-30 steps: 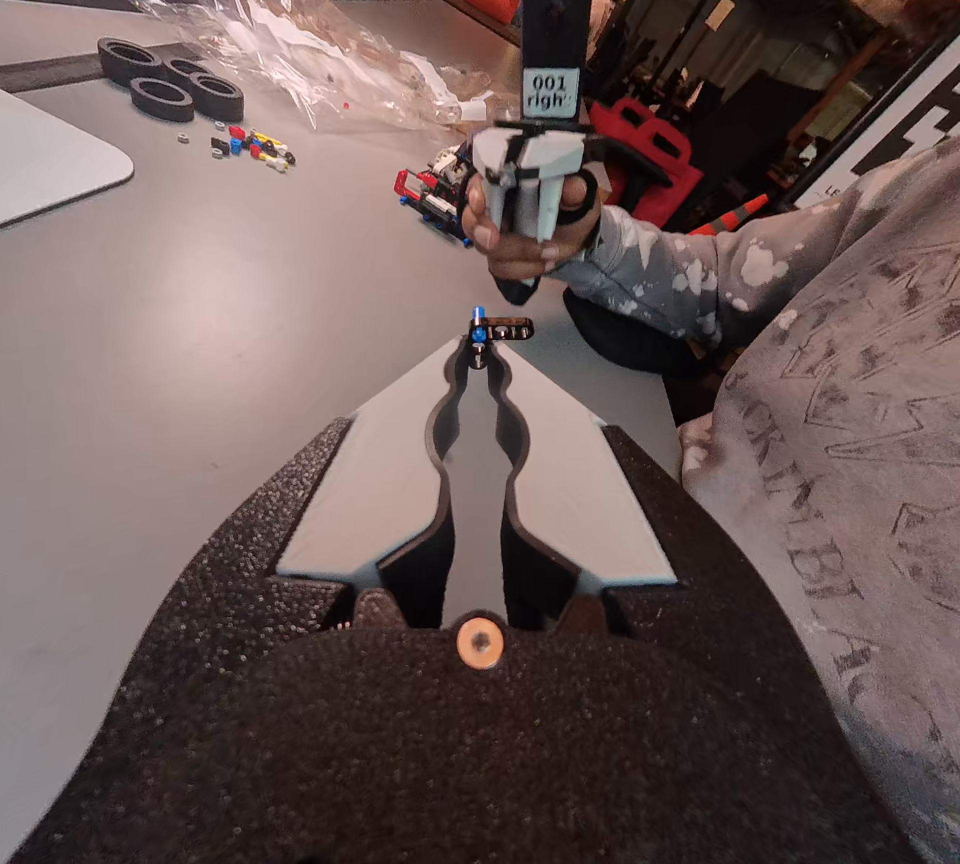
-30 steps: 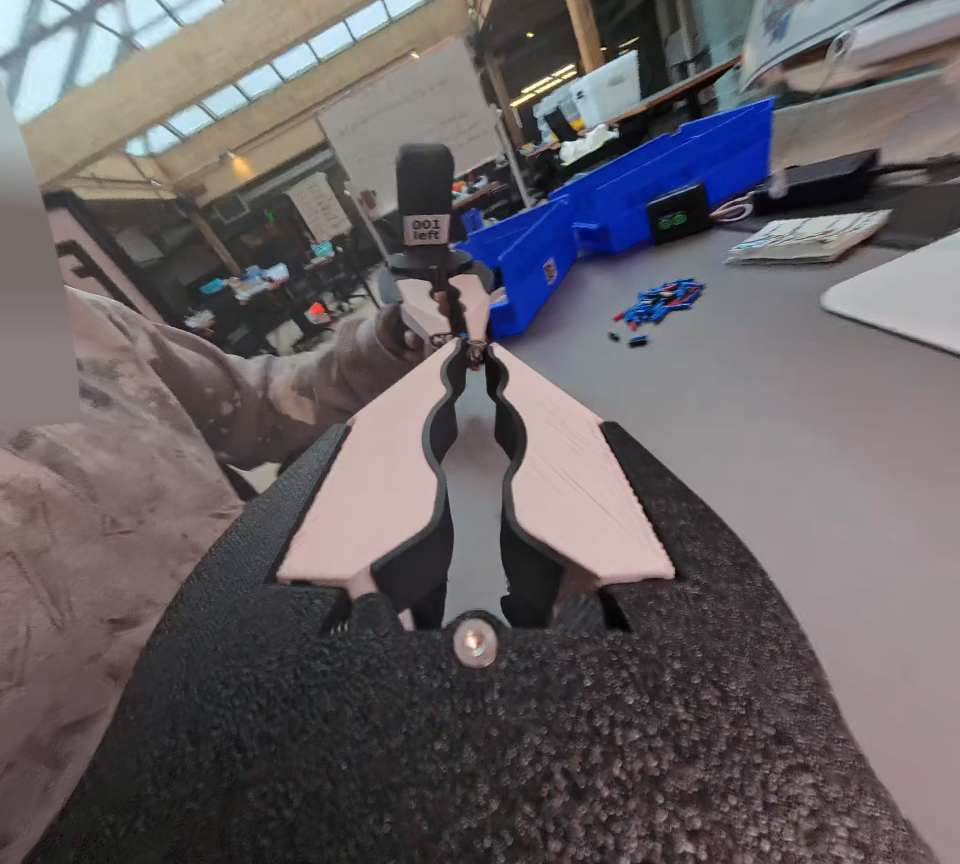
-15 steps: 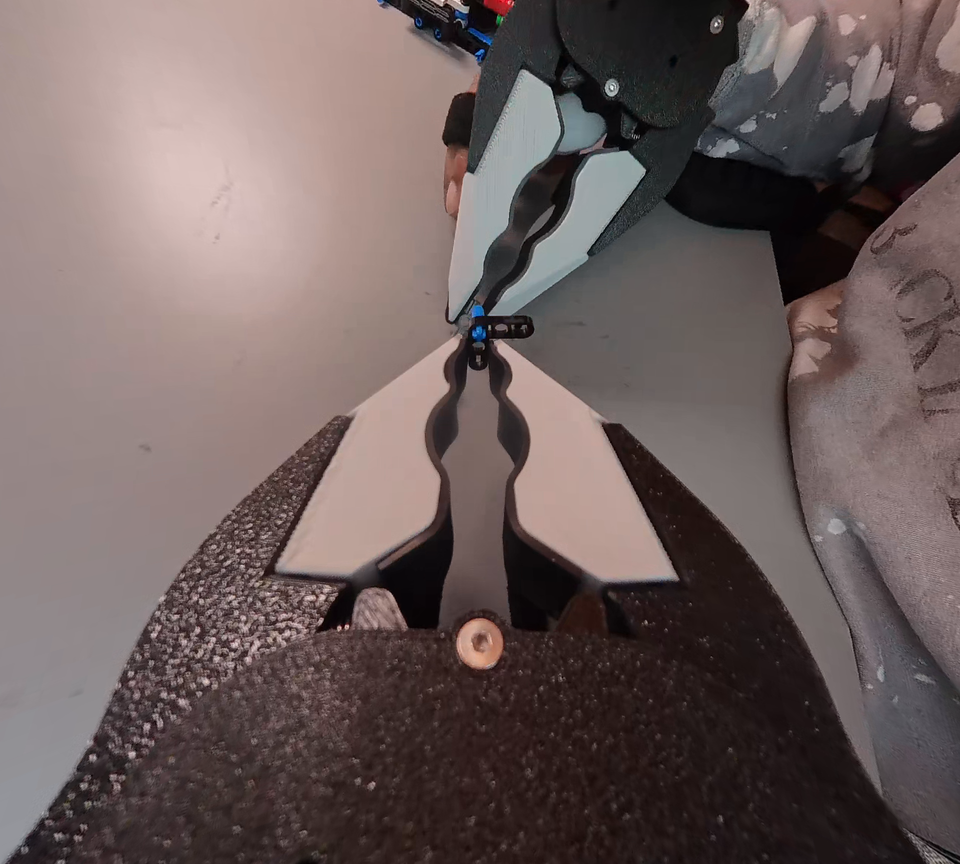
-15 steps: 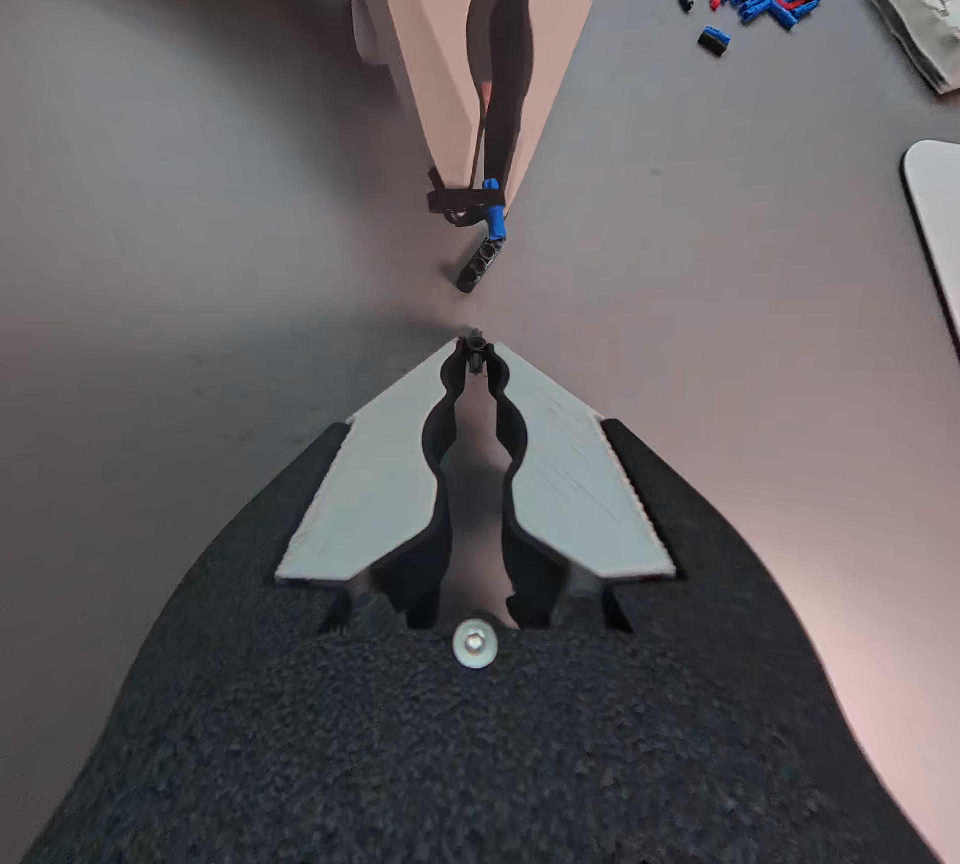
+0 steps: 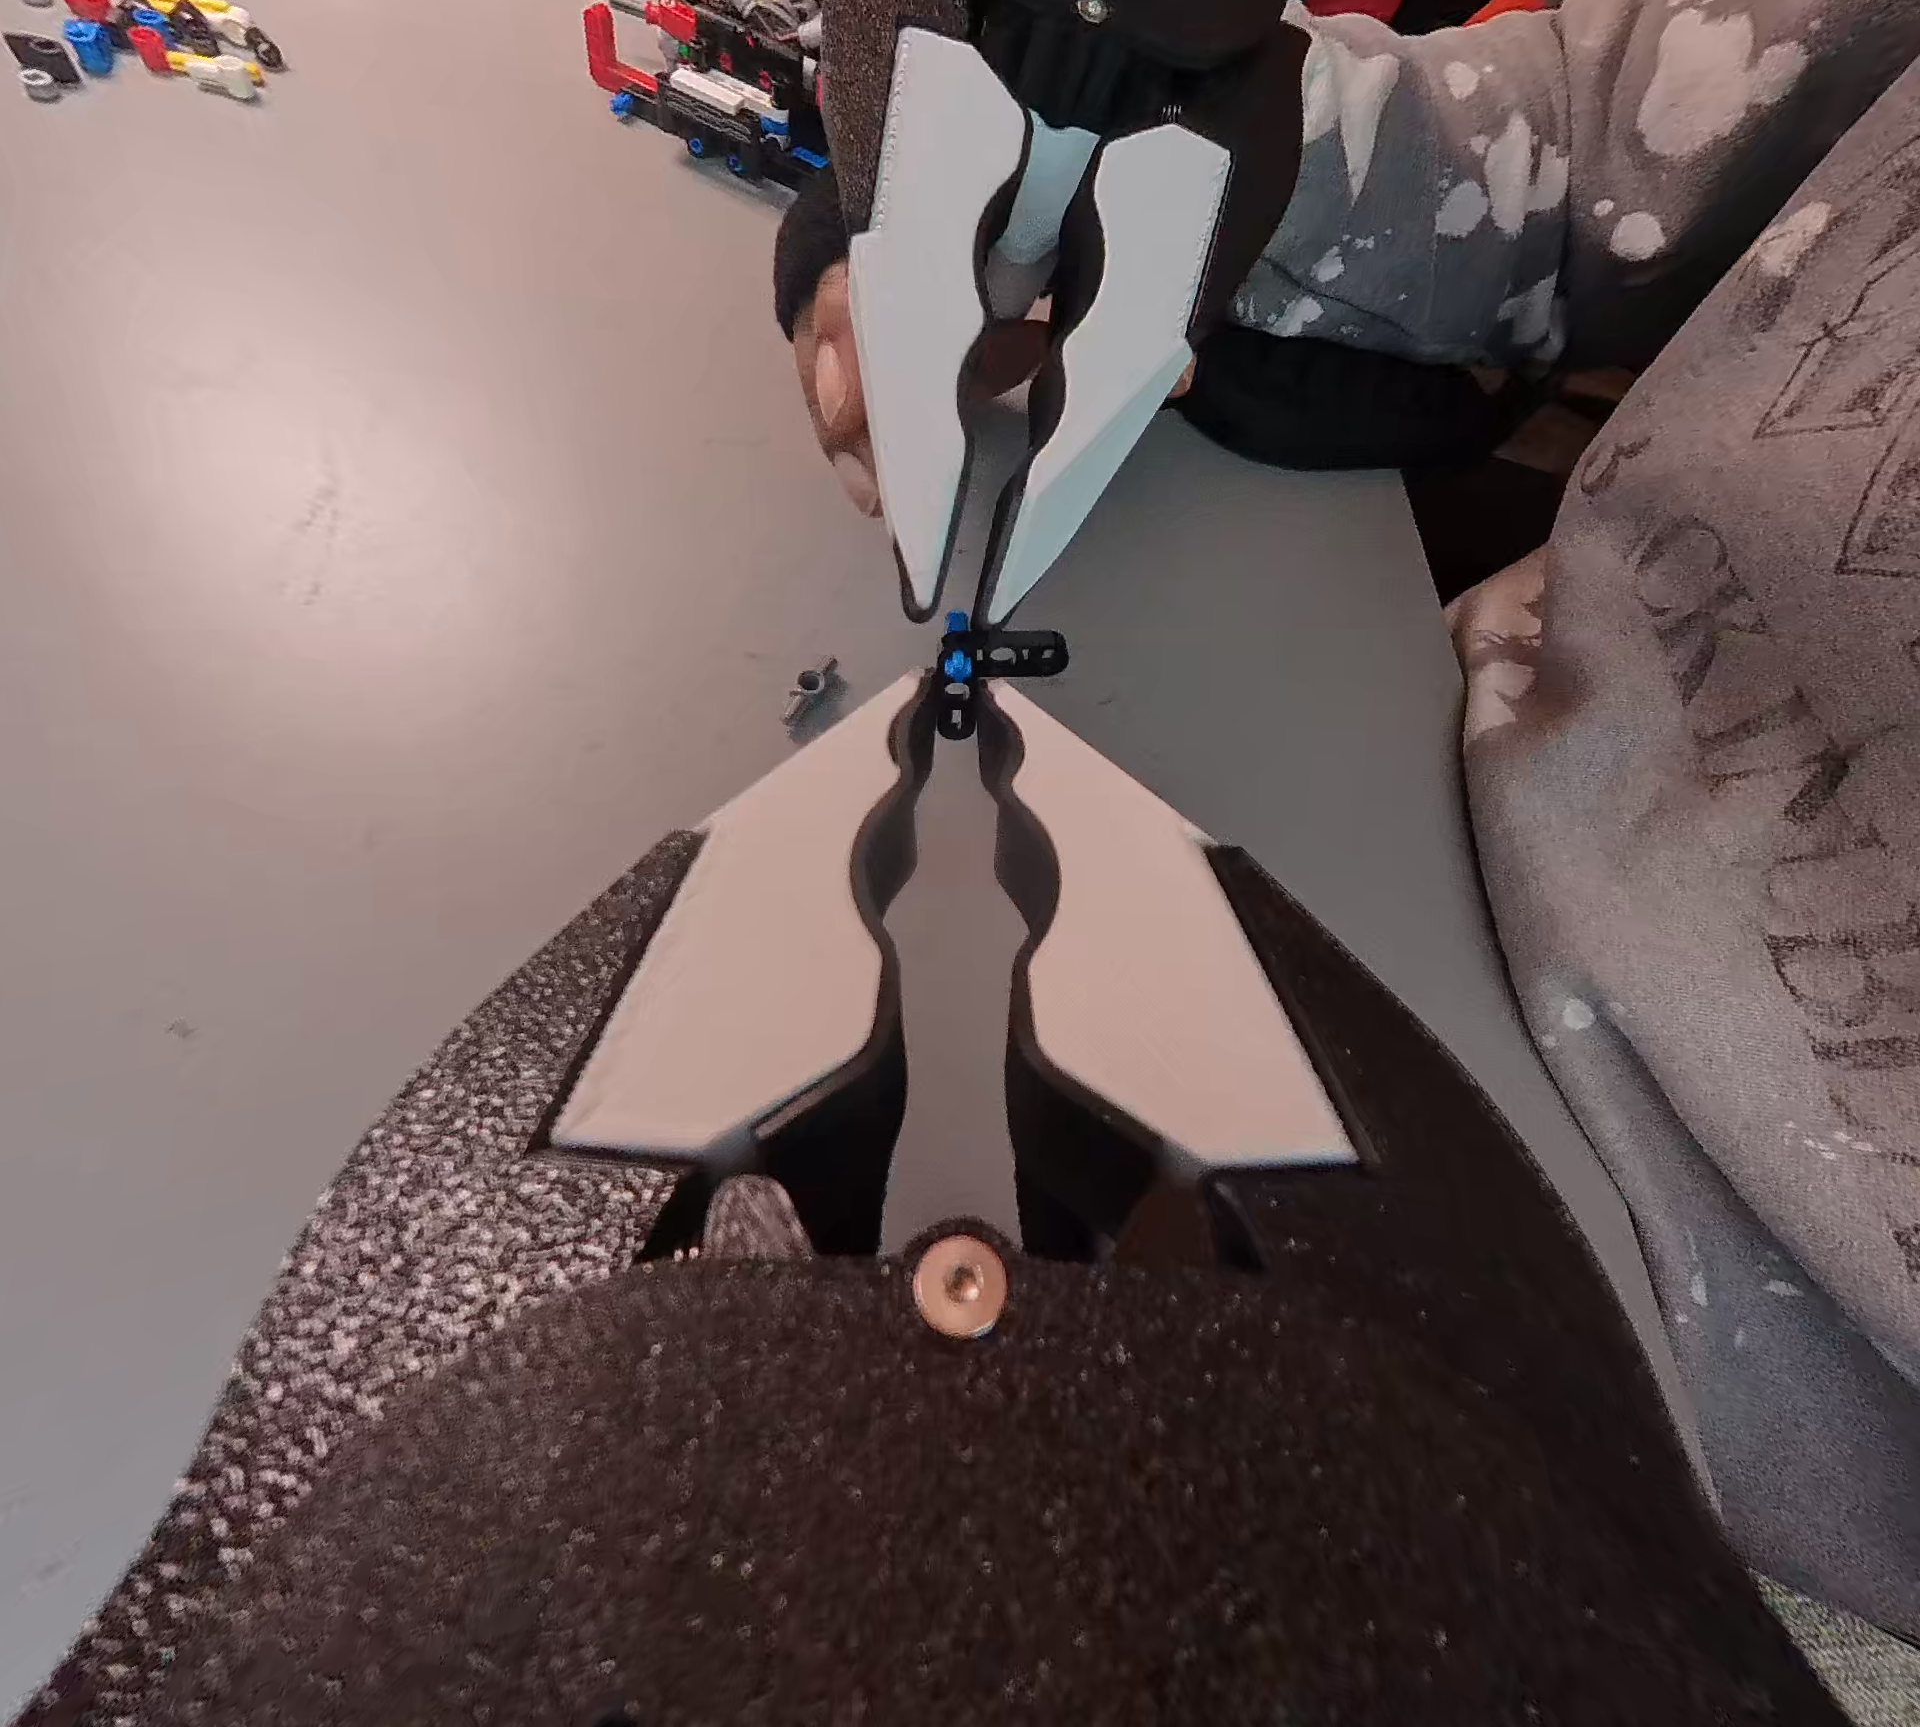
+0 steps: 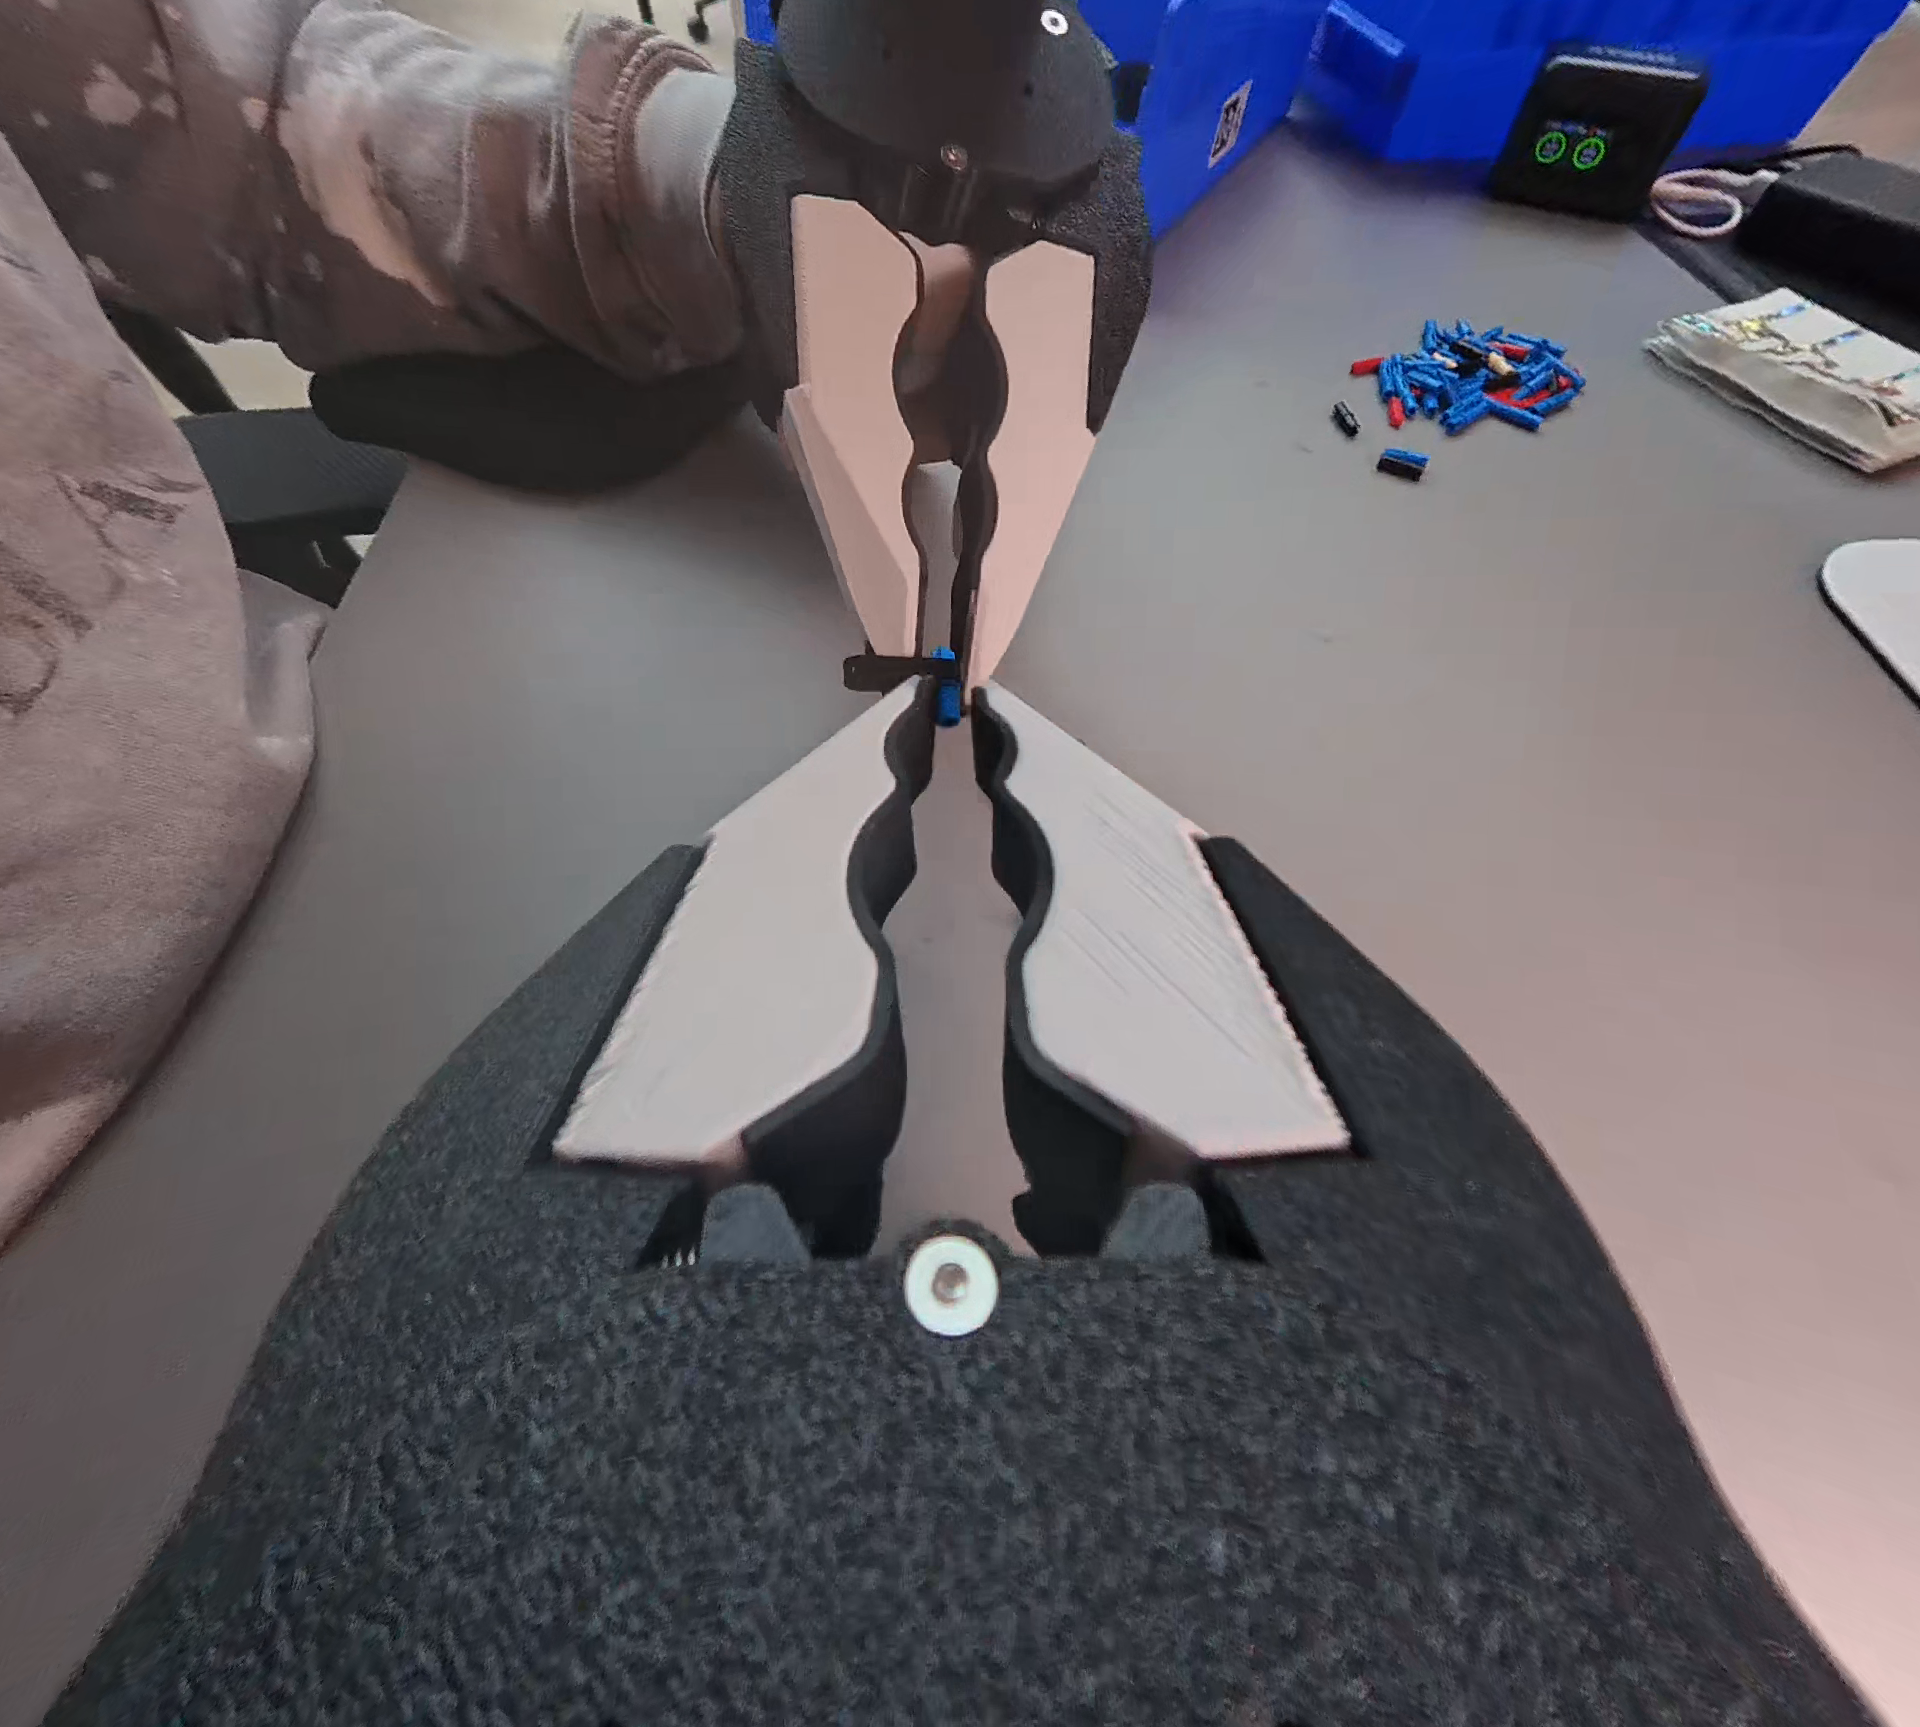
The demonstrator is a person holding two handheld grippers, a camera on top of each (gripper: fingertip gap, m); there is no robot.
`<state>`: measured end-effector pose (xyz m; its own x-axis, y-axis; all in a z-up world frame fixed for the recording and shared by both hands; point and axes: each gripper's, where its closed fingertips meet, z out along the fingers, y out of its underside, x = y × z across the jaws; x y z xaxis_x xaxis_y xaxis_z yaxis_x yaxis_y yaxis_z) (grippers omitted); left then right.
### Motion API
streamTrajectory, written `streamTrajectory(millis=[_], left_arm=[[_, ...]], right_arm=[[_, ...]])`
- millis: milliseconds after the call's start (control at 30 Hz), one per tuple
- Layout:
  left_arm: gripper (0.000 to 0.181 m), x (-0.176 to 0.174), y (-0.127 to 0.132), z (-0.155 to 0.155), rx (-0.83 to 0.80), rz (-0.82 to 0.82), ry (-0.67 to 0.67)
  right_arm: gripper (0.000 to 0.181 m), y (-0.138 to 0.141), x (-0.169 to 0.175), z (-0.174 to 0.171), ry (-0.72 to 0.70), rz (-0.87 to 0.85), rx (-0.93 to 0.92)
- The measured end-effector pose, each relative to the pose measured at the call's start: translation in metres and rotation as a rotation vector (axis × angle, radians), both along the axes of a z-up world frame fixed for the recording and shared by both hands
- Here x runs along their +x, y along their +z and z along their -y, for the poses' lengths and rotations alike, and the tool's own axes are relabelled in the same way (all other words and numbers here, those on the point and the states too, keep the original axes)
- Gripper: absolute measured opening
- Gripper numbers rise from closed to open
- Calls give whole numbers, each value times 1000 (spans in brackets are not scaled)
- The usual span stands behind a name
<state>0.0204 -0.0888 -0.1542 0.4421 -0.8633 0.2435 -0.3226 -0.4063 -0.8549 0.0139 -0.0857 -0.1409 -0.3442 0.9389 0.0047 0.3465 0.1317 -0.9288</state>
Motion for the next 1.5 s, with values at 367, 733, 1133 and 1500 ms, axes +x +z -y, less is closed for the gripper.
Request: streamTrajectory(millis=[367, 733, 1133, 1500], left_arm=[[6, 8, 10, 8, 73, 25, -59], [6, 9, 41, 7, 184, 133, -40], [0, -9, 113, 6, 378, 370, 62], [42, -3, 34, 6, 92, 87, -6]], right_arm=[[9, 4, 6, 12, 65, 2, -18], [3, 32, 10, 10, 94, -110, -115], [3, 5, 19, -4, 94, -9, -166], [3, 4, -2, -5, -19, -24, 54]])
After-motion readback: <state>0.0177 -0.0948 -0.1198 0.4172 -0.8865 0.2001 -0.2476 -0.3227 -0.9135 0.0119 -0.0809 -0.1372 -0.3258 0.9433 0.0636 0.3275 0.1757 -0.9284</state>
